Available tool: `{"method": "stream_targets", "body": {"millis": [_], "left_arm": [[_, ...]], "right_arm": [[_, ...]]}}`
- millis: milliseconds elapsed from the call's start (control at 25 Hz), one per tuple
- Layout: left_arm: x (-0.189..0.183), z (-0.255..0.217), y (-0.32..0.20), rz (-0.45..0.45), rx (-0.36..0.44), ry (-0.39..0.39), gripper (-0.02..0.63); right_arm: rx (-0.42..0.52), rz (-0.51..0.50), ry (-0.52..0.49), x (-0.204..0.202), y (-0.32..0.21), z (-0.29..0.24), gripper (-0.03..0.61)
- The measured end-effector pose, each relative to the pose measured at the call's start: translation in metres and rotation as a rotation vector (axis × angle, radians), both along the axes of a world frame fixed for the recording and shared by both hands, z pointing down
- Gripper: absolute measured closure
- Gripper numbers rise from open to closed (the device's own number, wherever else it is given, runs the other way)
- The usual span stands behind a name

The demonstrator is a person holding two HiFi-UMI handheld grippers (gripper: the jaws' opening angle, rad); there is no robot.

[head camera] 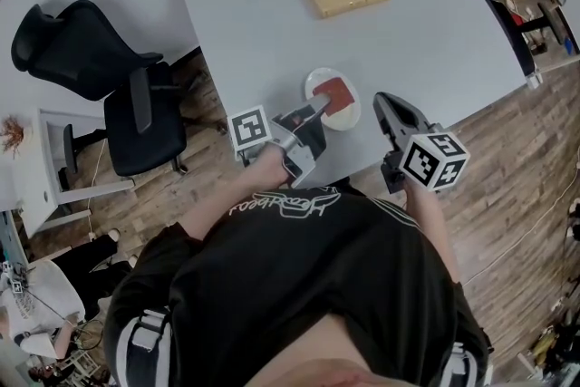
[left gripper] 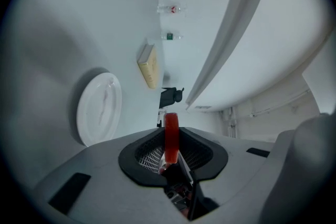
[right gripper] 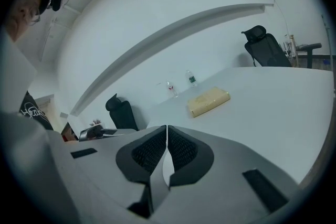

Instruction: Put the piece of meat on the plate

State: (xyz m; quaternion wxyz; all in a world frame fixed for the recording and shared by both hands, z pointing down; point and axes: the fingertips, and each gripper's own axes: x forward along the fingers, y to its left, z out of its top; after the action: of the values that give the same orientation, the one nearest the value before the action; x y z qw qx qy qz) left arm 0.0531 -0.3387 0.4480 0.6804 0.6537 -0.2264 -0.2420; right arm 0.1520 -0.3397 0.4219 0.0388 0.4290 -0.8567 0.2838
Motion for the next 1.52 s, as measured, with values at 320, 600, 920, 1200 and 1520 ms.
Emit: {"method": "stream_targets", "body": {"millis": [320,600,920,1200,1520], "left_arm": [[-0.001,0.033,-0.016,-0.016,-0.055,-0.048,0.528],[0.002,0.061,-0.023,-0.016,-0.104,-0.095,0.528],[-0.001,0.09,-0.028,-0.027,-0.159,-0.168,0.528],[-0.001,0.112,-0.031,-0.006,-0.186,-0.244,0.528],[-0.001,0.126,-0.033,-0.007,-0.237,-0.259,0.528]], "right_arm": [[-0.049,-0.014,0.008,0.002,-0.015,0.022,0.565],[-0.092,-0.029,0.018,0.002,-0.022,0.042,0.565],[-0.127,-0.035,0.022,0.008,-0.03,0.059,0.565],[-0.136,-0.039,0.017,0.013,-0.041,0.066,0.565],[-0.143,-0.035,0.021,0.02,-0.049,0.071,0.565]]}}
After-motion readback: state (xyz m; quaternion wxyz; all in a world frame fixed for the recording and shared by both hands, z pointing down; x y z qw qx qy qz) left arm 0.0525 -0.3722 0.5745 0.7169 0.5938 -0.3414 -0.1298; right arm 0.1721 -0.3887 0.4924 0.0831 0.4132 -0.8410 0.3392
